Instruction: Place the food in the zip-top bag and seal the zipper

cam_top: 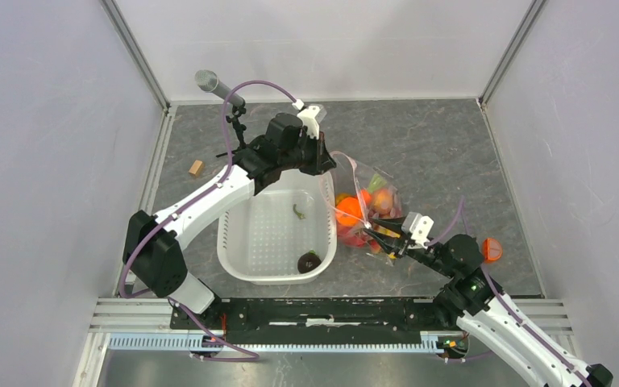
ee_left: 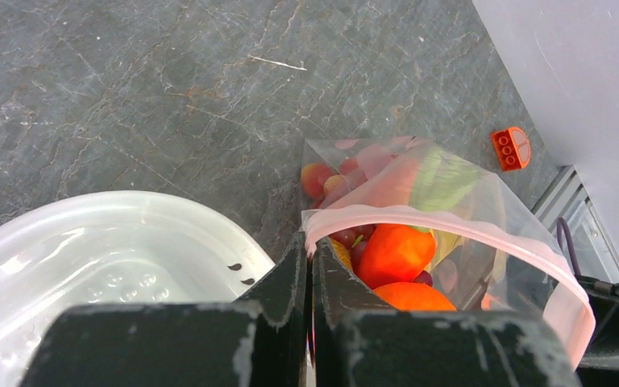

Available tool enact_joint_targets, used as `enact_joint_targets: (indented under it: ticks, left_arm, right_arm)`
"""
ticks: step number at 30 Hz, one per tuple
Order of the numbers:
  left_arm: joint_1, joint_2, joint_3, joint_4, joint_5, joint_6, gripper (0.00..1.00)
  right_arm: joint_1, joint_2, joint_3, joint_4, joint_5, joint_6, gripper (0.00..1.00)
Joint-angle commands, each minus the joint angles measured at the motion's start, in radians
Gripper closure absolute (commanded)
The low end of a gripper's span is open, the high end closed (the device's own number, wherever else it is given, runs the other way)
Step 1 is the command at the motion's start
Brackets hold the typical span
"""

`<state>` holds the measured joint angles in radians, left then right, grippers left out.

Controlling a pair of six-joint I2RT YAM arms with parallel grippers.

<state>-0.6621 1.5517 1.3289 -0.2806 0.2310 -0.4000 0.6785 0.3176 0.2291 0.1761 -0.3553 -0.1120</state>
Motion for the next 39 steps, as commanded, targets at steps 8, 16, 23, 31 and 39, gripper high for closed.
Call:
enact_joint_targets:
  ticks: [8,16,23,31,39]
  left_arm:
    - [0.021,0.009,0.018,0.077,0.021,-0.053,0.98]
    - [0.020,0.009,0.006,0.086,0.026,-0.059,0.98]
    - [0.021,0.011,0.000,0.089,0.031,-0.062,0.98]
    - [0.021,-0.009,-0.019,0.103,0.062,-0.051,0.88]
    - [0.021,-0.103,0.083,-0.053,0.057,0.117,0.33]
  right_arm:
    - [0.010,0.007,-0.051,0.084,0.048,-0.014,0.65]
    - [0.012,-0.006,-0.096,0.189,0.079,0.053,0.63]
    - [0.012,-0.012,-0.111,0.210,0.086,0.061,0.81]
    - [0.012,-0.012,-0.077,0.170,0.120,0.064,1.00]
    - [0.011,0.067,0.312,-0.317,0.348,0.028,1.00]
